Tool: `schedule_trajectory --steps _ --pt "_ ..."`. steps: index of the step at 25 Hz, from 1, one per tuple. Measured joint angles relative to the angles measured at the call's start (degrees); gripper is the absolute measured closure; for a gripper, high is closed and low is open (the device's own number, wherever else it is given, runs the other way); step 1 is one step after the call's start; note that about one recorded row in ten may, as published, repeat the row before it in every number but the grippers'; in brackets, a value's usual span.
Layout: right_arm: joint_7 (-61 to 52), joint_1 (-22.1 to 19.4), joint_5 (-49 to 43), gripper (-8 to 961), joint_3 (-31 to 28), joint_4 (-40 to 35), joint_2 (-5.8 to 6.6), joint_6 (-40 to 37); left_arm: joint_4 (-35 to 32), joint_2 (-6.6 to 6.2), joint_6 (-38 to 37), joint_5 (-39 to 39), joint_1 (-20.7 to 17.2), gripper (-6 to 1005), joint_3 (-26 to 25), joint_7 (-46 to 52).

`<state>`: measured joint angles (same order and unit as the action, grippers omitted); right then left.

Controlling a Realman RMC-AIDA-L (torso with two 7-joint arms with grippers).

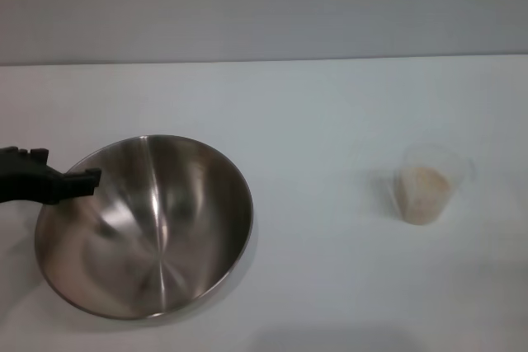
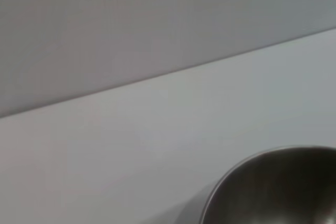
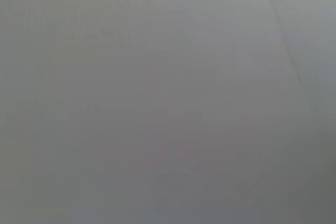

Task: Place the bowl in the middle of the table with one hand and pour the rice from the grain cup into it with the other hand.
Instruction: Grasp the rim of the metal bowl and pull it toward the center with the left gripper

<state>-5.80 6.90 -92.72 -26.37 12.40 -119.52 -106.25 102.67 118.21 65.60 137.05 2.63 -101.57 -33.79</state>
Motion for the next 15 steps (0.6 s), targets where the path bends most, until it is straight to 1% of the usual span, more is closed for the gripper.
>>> schedule_trajectory --steps 4,5,11,15 --pt "0.00 0.02 0.00 140 0.00 0.00 0.02 0.01 -0.80 0.00 0.03 0.00 0.04 169 0.14 -0.34" --pt "0.00 0.03 0.00 141 0.00 0.00 0.03 0.13 -1.94 0.01 0.05 -0.01 0.04 169 0.45 -0.60" --pt "0.00 0.04 0.00 141 0.00 0.00 0.06 0.67 -2.68 0.01 -0.14 -0.02 0.09 169 0.50 -1.19" --pt "0.00 0.04 0.00 142 0.06 -0.08 0.08 0.72 -3.71 0.14 -0.57 2.83 0.62 169 0.57 -1.35"
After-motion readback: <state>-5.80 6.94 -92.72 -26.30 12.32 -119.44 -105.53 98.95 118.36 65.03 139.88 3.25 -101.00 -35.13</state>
